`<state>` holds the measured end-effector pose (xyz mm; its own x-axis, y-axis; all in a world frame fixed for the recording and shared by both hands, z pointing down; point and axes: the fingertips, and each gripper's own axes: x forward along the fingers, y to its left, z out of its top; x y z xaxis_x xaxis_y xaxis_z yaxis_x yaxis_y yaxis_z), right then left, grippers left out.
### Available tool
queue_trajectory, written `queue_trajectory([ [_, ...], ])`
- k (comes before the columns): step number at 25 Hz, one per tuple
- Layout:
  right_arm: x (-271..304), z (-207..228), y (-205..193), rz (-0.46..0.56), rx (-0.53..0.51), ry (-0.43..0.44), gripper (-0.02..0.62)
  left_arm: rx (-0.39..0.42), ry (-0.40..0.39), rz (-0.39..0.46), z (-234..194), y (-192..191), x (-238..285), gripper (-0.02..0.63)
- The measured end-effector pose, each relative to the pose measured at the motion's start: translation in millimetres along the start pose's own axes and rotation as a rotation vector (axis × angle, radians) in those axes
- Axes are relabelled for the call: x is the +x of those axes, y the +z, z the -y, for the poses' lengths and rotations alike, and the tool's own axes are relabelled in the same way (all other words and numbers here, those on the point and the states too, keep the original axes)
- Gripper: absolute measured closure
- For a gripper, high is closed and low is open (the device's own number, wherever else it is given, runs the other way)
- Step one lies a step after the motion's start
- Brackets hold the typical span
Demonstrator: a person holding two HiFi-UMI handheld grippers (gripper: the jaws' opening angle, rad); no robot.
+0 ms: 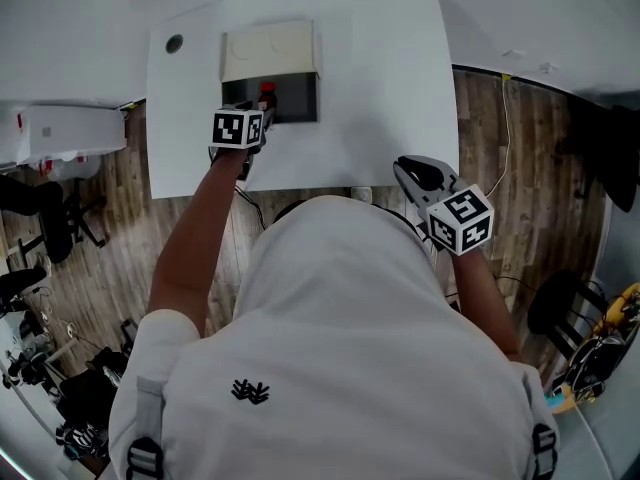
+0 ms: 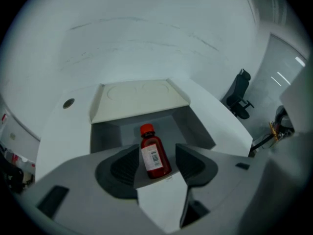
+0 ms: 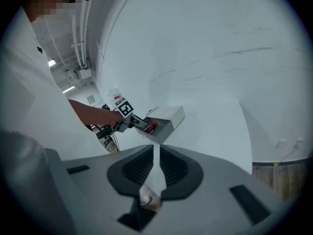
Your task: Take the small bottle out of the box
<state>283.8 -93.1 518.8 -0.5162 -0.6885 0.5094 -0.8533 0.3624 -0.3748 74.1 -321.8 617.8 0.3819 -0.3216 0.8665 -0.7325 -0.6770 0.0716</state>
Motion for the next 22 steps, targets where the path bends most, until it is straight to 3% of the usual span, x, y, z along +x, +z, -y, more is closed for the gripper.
queue_trajectory([
  [8, -8.7, 24.7, -5.7, -0.012, 0.008, 0.034, 0.554, -0.02, 0.07, -0.113, -10.6, -7.0, 22.4, 0.356],
  [14, -9.1, 39.4, -11.0, -0.03, 0.015, 0.051, 0.553, 0.01, 0.128, -0.201, -16.5, -8.4, 40.0, 0.356],
  [22, -10.5, 50.3, -10.6, -0.035, 0.026, 0.066, 0.554, 0.027, 0.137, -0.262, -10.6, -11.3, 49.6, 0.371],
])
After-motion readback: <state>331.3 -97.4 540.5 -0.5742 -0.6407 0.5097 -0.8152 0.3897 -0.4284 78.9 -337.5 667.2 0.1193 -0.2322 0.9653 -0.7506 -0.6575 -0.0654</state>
